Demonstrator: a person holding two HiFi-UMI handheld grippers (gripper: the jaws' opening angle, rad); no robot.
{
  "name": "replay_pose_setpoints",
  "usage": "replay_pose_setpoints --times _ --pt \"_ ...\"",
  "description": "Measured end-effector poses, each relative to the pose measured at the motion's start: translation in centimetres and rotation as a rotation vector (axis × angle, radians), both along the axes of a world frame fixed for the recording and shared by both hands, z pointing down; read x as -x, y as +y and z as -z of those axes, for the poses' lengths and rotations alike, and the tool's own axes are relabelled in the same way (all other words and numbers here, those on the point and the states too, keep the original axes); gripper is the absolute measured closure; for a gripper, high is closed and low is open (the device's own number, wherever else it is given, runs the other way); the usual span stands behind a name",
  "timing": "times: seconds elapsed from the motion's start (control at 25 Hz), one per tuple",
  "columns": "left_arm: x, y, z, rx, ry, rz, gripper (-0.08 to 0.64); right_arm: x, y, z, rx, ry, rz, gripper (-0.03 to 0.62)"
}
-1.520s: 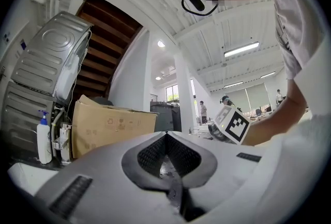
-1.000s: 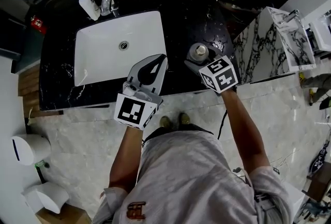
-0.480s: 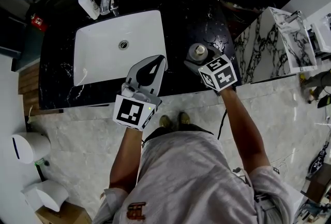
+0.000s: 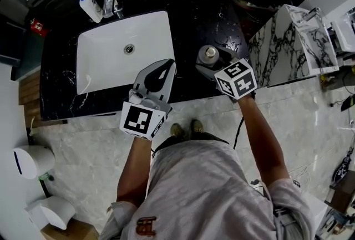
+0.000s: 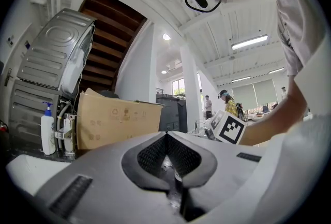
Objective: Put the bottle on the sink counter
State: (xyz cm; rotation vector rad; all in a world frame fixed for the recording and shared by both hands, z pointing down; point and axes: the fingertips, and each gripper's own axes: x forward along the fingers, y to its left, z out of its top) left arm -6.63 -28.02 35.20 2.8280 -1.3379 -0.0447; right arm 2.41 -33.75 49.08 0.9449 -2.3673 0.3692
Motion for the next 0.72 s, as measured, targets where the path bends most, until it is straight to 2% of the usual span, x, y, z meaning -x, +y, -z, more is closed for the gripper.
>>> replay_pose_setpoints --times 0.28,0.6,0.64,0.72 --pt "-0.5 0.1 0.5 -0.007 -0.001 -0.014 0.56 -1.5 1.3 5.1 -0.08 -0.1 -0.007 0.233" --pt "-2.1 0.8 2.7 -0.043 0.008 -0.062 0.56 0.1 3.7 13.9 -0.283 -0.293 0.066 0.247" --pt "-2.3 0.9 3.0 -0.047 0.007 -0.069 0.56 0.2 3.9 14.8 -0.304 -0.312 0.07 0.256" --pt "-2.8 1.1 3.6 -0.059 0.012 -0.08 0.56 0.3 4.3 16.3 -0.342 -0.342 0.07 0.318"
